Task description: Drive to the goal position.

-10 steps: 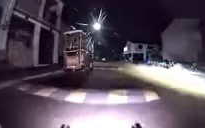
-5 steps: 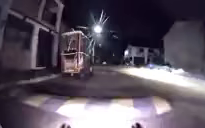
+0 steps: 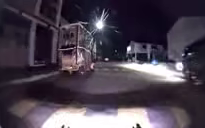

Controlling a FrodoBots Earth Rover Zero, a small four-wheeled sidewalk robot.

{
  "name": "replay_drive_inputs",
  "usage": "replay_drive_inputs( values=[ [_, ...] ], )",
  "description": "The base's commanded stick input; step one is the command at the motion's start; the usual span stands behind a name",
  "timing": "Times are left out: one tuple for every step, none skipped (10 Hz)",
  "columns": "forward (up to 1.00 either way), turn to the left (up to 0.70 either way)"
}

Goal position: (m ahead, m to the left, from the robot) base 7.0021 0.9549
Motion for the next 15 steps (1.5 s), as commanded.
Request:
replay_drive_inputs(
  values=[
    [0.85, -0.29],
    [0.85, -0.23],
    [0.85, -0.12],
    [0.85, -0.01],
    [0.85, 0.00],
    [0.85, 0.00],
    [0.85, 0.00],
    [0.85, 0.00],
    [0.85, 0.00],
    [0.85, 0.00],
    [0.85, 0.00],
    [0.85, 0.00],
    [0.85, 0.00],
    [0.85, 0.00],
    [0.85, 0.00]
  ],
)
